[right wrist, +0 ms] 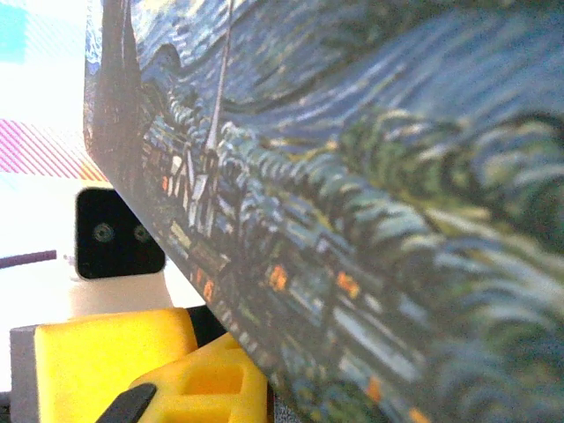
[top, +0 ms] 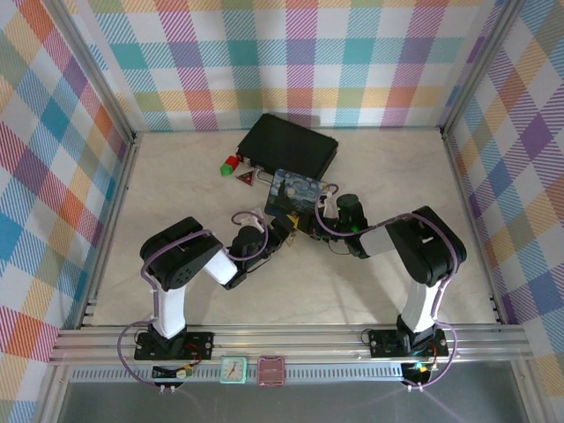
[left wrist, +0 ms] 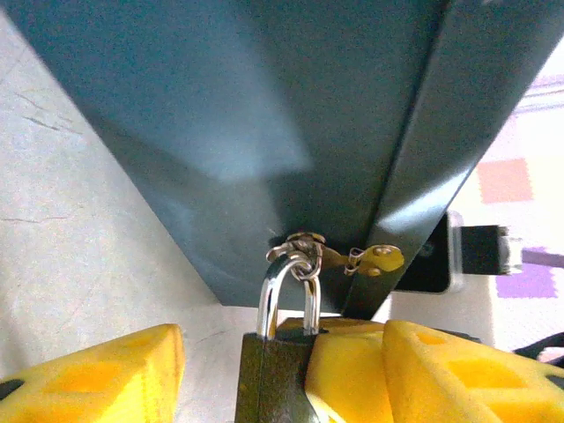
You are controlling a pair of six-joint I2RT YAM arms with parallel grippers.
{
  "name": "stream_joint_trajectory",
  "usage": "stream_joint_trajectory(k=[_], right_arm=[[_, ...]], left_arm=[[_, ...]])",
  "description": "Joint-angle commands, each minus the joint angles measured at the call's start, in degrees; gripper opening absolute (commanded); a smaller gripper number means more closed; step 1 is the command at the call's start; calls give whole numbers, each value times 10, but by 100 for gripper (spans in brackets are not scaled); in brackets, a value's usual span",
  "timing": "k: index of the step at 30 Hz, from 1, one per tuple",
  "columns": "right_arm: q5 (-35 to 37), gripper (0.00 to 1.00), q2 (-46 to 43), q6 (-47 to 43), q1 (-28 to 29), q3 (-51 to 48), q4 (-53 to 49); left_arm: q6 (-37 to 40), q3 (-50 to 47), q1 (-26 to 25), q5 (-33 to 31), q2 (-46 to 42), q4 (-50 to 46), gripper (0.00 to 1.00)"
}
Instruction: Unlock the padlock with the key
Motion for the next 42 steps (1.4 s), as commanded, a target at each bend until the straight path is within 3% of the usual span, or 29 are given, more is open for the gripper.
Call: stream_joint_trajectory(k=[1,6,12,16,21,23,27,30,32,36,42], right_arm=[[-27,14,42,119,-2,-1,47],[-22,21,34,115,-2,5,17],[1,30,-19,68,-2,13,-86],[22,35,-53,39,-2,17,-147],[42,33,-82,15,-2,22,-193],[51,28,-92,10,-1,22,-203],[53,8,-93,9,-1,20,-205],[45,5,-80,23,0,14,-182],[41,6,-75,29,1,11,-170],[44,9,-78,23,1,8,-180],[110,29,-164,-51,0,13,-316]], left_arm=[[-38,-19,-22,48,19,15,54],[-57,-10,-27,56,27,20,40],[-62,5,-27,65,34,19,10],[-62,0,-28,61,34,19,8],[-64,3,-31,63,39,20,11],[-64,7,-34,62,42,19,13],[-73,18,-38,70,58,20,24],[-75,23,-40,71,61,20,30],[-74,24,-41,70,60,19,30],[-73,25,-41,67,59,20,17],[-63,24,-42,58,51,17,4]])
